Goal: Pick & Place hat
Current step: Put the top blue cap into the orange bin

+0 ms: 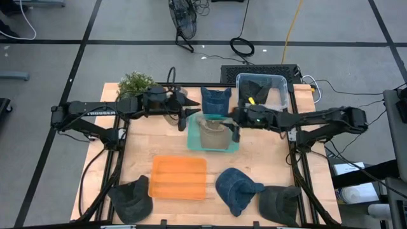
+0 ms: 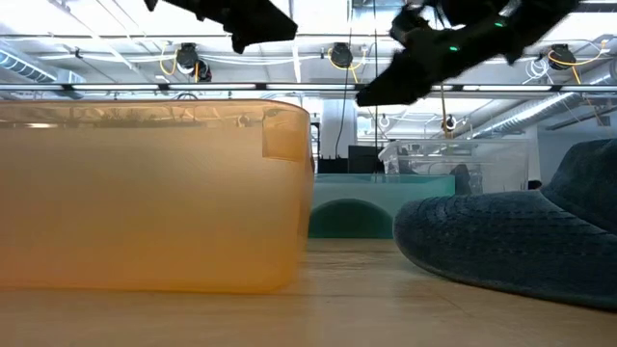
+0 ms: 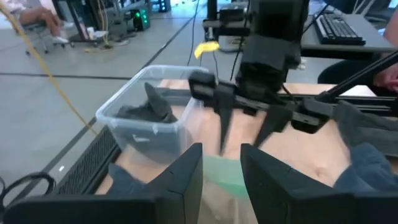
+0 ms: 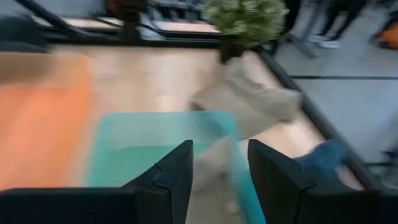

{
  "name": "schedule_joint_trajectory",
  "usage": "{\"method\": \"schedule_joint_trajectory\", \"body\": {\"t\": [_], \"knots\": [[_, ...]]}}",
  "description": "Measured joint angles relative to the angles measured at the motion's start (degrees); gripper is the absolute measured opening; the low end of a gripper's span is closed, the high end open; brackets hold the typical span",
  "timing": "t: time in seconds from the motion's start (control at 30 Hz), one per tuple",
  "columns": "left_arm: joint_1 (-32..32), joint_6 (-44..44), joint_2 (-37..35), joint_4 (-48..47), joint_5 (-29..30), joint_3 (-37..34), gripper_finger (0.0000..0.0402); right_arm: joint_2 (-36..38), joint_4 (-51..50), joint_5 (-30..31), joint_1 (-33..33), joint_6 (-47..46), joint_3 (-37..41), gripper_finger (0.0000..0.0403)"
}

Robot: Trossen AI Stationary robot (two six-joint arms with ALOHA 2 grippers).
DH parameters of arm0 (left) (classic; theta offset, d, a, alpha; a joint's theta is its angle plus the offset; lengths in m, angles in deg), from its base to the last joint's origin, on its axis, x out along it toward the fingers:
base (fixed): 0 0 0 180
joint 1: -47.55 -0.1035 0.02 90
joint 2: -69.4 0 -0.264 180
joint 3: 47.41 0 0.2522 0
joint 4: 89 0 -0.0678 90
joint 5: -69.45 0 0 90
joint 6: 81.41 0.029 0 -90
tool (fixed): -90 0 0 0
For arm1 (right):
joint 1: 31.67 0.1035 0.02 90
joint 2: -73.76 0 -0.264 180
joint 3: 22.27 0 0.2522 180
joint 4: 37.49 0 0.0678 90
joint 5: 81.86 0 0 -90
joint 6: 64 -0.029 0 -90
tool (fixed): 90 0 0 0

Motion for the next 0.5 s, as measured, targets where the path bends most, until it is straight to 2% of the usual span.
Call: {"method": "schedule_joint_trajectory", "body": {"t": [0.13, 0.3, 0.5], "knots": [[-0.4, 0.0, -3.4, 3.9, -0.4, -4.8, 0.0120, -6.6, -13.1, 1.5, -2.8, 3.4, -13.1, 0.0141], [-2.1, -1.2, -11.8, 8.8, 0.0, -13.2, 0.0120, -16.9, -27.2, 1.1, -6.8, 7.9, -31.0, 0.0141], [-3.7, -4.4, -23.8, 8.9, -0.1, -19.3, 0.0120, -28.7, -37.7, -1.9, -12.4, 12.3, -44.8, 0.0141]]}}
